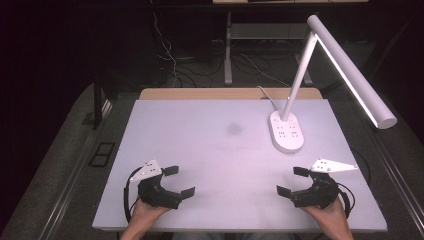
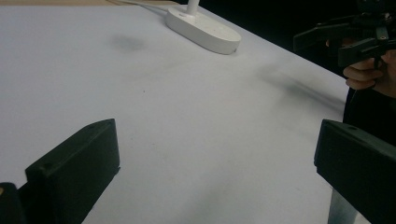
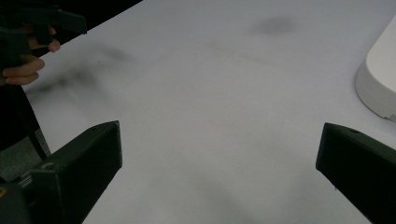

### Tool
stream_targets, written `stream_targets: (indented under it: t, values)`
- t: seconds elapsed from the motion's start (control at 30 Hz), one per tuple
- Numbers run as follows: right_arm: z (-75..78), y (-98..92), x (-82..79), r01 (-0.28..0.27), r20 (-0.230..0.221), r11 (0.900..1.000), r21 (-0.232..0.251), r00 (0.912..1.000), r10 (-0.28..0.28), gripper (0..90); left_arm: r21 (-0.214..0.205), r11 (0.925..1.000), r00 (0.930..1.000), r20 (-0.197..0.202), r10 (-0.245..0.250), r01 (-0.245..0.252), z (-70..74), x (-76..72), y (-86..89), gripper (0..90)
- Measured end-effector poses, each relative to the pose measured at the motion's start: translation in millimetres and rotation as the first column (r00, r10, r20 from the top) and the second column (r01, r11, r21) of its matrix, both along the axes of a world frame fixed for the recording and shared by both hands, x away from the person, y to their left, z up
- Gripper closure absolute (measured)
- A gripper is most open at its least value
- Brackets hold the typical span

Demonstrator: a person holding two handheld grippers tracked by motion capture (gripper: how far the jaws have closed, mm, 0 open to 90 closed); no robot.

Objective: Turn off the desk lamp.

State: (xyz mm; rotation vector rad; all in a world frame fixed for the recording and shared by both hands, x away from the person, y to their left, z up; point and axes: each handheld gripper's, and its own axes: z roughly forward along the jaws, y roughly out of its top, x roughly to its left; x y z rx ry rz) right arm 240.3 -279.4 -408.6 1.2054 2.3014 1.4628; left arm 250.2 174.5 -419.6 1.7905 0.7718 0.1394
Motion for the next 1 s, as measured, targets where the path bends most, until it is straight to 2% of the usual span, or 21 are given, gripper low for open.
stream_targets:
  t: [0.8, 1.0]
  values:
    - [-0.1, -4.9, 0.1, -0.003, -0.032, 0.9995, 0.032, 0.9995, 0.004, 0.4, 0.008, 1.0, 1.0, 0.002, 0.005, -0.005, -0.1, -1.0, 0.2, 0.0]
    - [0.0, -6.4, -1.6, -0.002, -0.039, 0.9998, 0.02, 0.9992, 0.003, 0.4, 0.008, 0.9999, 1.0, 0.0, 0.008, -0.008, -0.4, -0.6, 0.6, 0.0]
